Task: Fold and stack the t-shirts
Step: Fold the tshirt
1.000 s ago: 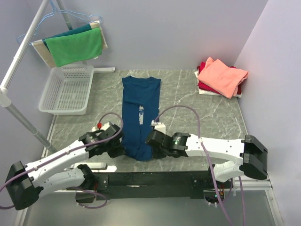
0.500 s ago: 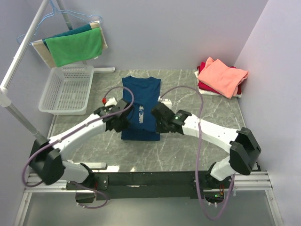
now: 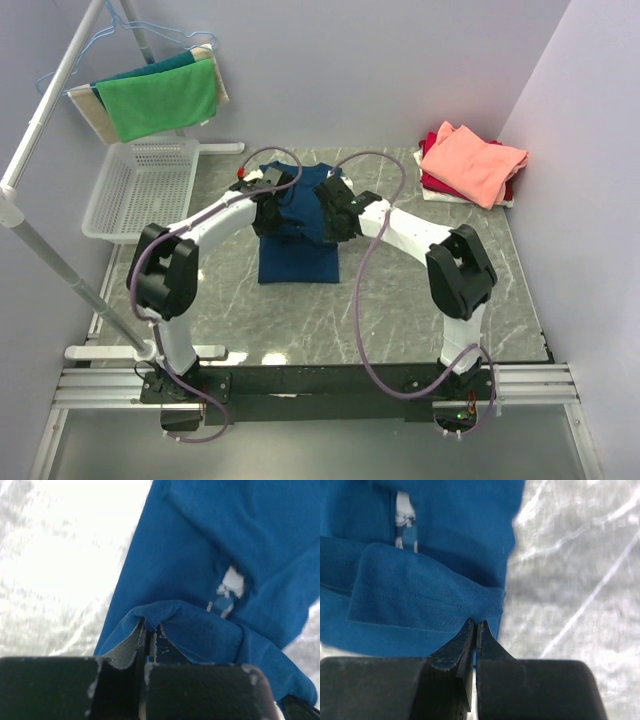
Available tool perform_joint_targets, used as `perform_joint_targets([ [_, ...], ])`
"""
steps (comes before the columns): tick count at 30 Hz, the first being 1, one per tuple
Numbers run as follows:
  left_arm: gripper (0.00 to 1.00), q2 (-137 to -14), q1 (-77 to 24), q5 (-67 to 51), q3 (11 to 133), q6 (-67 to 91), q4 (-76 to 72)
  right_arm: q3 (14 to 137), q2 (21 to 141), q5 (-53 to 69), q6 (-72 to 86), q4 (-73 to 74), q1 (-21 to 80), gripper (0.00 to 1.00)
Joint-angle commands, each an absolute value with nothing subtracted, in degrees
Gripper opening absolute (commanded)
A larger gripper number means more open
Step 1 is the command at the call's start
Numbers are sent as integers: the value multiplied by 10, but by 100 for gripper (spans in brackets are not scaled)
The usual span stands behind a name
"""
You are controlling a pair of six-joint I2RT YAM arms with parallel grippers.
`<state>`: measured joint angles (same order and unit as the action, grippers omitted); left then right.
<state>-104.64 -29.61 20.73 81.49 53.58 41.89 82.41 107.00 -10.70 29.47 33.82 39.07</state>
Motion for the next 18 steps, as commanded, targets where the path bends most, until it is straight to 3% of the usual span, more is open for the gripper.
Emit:
perform_joint_targets([
  [1, 1, -1089, -270, 218, 869, 490, 415, 909, 1113, -92, 262, 357, 363, 0],
  [4, 1, -1122, -256, 202, 896, 475, 411, 956, 1150, -81, 262, 373, 347, 0],
  [5, 2, -1132, -253, 199, 914, 464, 411, 965, 1162, -78, 261, 374, 345, 7],
  [6, 8, -1149, -251, 197, 925, 458, 411, 973, 1165, -79, 263, 371, 341, 28],
  [7, 31, -1156, -247, 198, 942, 449, 400, 978, 1165, -85, 266, 362, 333, 39],
  [8, 47, -1161, -245, 200, 949, 428, 389, 980, 1163, -87, 270, 353, 329, 49],
  [9, 52, -1171, -240, 218, 958, 418, 383, 983, 1163, -89, 276, 333, 323, 58],
  [11, 54, -1181, -232, 234, 993, 398, 370, 993, 1162, -102, 286, 312, 309, 59],
  [12, 65, -1190, -222, 240, 1006, 396, 368, 999, 1164, -105, 293, 307, 303, 60],
  [13, 68, -1193, -216, 250, 1032, 390, 367, 1013, 1164, -105, 294, 302, 298, 60],
  [18, 73, -1169, -195, 253, 1055, 381, 354, 1068, 1179, -91, 291, 349, 287, 59],
])
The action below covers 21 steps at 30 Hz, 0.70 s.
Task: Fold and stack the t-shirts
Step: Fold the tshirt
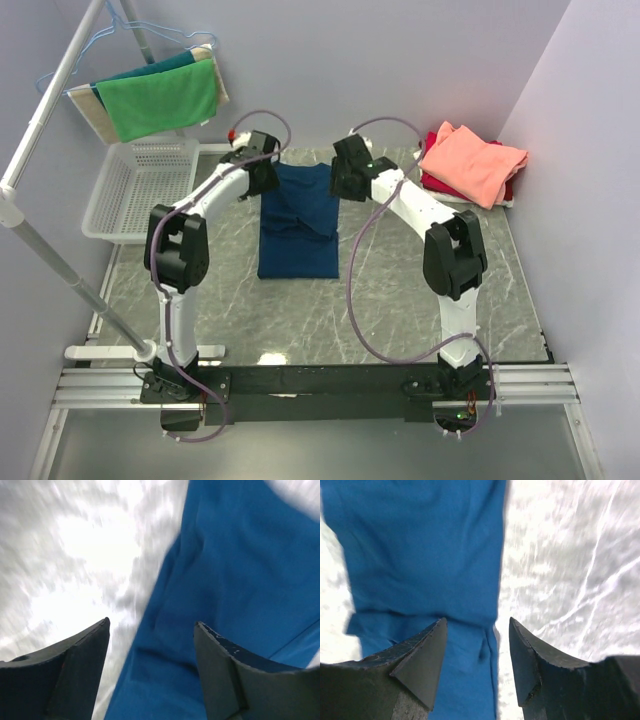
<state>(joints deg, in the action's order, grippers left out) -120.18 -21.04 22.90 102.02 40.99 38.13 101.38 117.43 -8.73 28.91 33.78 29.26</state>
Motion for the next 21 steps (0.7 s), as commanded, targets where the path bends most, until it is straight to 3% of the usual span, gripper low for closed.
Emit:
perform_joint_targets([
  [1, 74, -1160, -195, 245, 1043, 376, 356, 1064, 1173, -83, 287, 354, 287, 59],
  [9, 70, -1056, -195, 136, 859, 367, 344, 879, 1087, -67, 270, 332, 340, 53],
  [14, 64, -1001, -199, 57, 785, 365, 322, 844, 1066, -68, 286, 332, 381, 54],
  [21, 55, -1043, -216, 35, 780, 358, 333, 854, 1114, -40, 301, 321, 399, 54],
])
